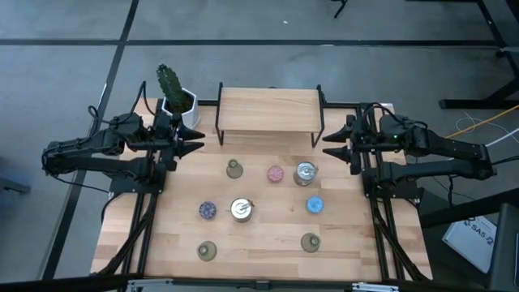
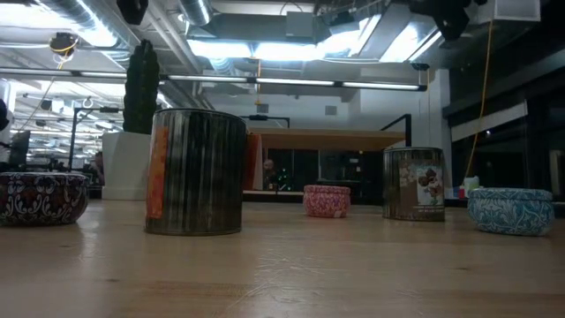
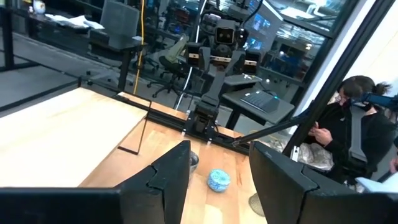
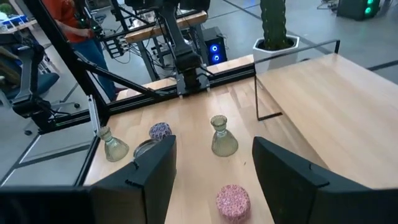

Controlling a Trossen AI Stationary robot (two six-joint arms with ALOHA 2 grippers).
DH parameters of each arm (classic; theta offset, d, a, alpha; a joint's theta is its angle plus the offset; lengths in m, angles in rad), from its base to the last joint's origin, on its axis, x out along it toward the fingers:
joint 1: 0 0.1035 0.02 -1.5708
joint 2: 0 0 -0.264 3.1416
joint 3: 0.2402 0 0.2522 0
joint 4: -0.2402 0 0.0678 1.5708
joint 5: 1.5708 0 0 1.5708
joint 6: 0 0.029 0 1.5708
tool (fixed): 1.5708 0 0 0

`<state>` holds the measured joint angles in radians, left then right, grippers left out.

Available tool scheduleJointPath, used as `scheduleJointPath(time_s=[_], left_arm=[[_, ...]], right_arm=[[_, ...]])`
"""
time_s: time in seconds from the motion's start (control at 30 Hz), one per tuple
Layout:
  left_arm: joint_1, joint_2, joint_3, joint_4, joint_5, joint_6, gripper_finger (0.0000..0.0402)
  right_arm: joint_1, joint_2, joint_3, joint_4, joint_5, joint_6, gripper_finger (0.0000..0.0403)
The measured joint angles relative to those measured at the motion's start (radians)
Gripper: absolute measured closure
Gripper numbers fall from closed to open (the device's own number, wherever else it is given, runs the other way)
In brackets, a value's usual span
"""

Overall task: Pick & Place candle stick holders
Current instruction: Put the top right silver scented candle on the shelf

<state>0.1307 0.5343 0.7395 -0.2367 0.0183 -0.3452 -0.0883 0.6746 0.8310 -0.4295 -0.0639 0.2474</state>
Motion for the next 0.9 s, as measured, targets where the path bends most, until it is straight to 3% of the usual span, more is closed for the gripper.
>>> scheduleJointPath(time_s=[0.2, 0.6, 0.9], left_arm=[[0.000, 0.005, 0.000, 0.000, -0.008, 0.009, 0.0240], [0.000, 0.005, 0.000, 0.000, -0.008, 0.035, 0.0240], [0.000, 0.005, 0.000, 0.000, -0.008, 0.052, 0.0236]], right_arm=[[0.000, 0.000, 0.000, -0.049, 0.000, -0.002, 0.0182], [0.000, 0.000, 0.000, -0.127, 0.000, -0.036, 0.0094], [0.000, 0.026, 0.000, -0.176, 0.000, -0.043, 0.0056]])
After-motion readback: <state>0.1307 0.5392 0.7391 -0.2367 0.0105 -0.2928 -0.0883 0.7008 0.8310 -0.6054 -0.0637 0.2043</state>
